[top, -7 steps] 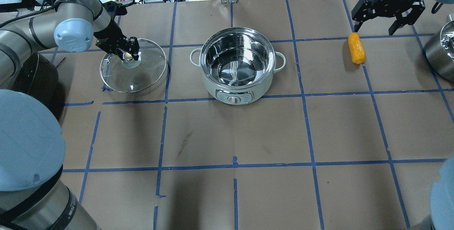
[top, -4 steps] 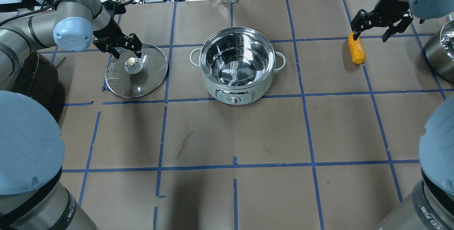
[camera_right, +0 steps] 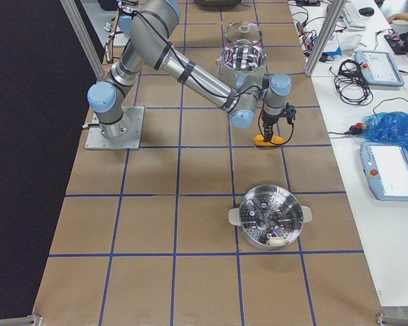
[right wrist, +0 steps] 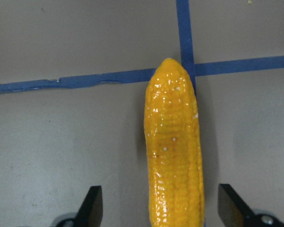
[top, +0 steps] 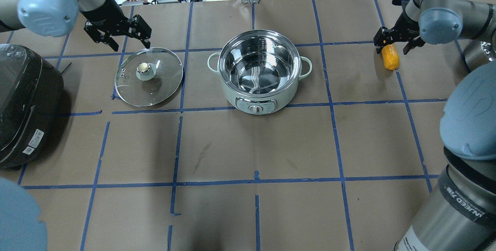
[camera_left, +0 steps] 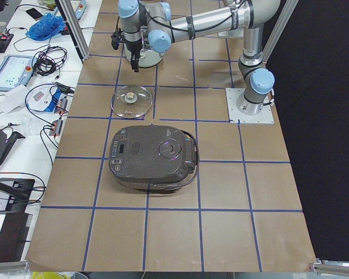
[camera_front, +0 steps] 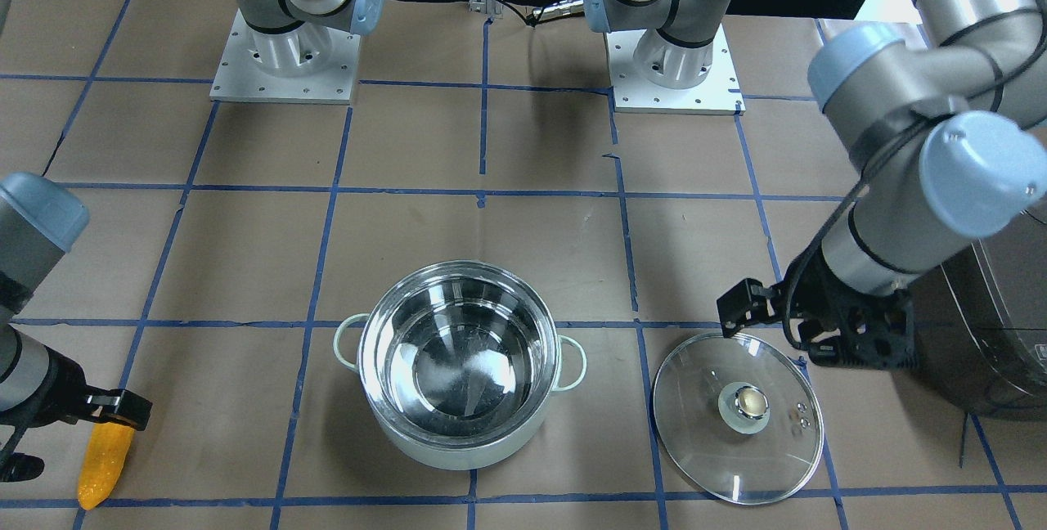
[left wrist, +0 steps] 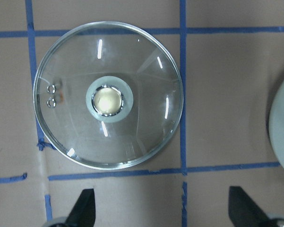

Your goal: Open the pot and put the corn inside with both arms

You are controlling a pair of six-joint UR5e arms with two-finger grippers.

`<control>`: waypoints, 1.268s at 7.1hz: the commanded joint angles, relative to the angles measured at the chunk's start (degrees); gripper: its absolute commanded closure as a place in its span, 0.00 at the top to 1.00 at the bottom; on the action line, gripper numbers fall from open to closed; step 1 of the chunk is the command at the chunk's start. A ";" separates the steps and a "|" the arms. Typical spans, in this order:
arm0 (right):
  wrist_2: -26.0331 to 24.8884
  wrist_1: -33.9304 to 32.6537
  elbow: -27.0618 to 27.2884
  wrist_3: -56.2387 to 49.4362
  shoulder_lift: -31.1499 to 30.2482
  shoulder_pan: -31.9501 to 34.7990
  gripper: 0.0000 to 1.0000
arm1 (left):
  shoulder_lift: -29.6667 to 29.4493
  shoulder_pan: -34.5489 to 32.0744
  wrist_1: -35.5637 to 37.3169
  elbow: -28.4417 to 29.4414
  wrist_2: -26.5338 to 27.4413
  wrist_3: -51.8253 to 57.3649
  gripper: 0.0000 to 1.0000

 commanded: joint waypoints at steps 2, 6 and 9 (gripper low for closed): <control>-0.42 -2.17 0.03 -0.77 2.19 -0.08 0.38 | 7.70 -2.71 -8.41 -0.28 1.70 -0.70 1.00; -0.43 4.99 -0.85 -0.16 -6.89 3.32 0.13 | 9.72 -2.99 -8.76 -1.52 3.10 0.09 1.00; -2.18 12.86 -2.43 8.27 -13.63 23.32 0.13 | 9.81 -2.81 -8.86 -1.69 3.10 0.10 1.00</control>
